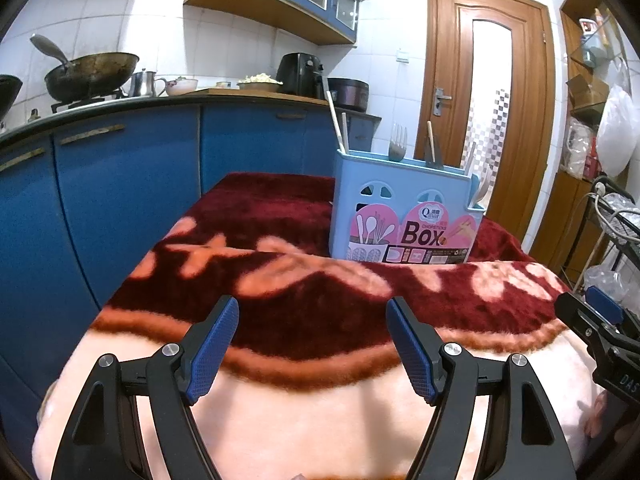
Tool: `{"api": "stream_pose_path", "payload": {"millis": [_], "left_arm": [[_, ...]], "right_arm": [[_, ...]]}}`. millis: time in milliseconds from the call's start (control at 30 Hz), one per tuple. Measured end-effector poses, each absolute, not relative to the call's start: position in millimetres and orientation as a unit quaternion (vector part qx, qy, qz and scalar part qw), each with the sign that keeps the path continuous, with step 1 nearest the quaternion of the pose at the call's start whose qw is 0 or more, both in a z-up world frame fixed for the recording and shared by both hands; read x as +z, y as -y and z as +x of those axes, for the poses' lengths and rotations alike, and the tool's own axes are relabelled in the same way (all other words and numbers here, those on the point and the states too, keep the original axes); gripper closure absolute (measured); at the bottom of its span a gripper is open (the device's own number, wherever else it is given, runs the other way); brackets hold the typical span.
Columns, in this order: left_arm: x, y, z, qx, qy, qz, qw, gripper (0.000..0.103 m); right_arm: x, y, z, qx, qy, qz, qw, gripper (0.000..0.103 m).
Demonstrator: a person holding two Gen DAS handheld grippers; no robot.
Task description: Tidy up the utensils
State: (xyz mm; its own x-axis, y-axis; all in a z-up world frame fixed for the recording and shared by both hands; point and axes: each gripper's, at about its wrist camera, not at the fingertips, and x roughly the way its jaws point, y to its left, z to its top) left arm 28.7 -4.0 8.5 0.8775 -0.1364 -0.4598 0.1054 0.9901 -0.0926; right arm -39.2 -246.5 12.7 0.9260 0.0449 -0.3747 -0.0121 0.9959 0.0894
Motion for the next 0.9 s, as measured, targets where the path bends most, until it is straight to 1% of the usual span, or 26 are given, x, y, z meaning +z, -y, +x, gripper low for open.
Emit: {"api": "stream_pose_path", "payload": {"millis": [900], "left_arm": [[10.0, 2.9, 27.6, -0.060, -0.236, -0.030, 0.969, 0.026]], "right_arm": [[12.8, 246.4, -38.9, 0.015, -0.192, 0.043, 0.980, 0.000]]}}
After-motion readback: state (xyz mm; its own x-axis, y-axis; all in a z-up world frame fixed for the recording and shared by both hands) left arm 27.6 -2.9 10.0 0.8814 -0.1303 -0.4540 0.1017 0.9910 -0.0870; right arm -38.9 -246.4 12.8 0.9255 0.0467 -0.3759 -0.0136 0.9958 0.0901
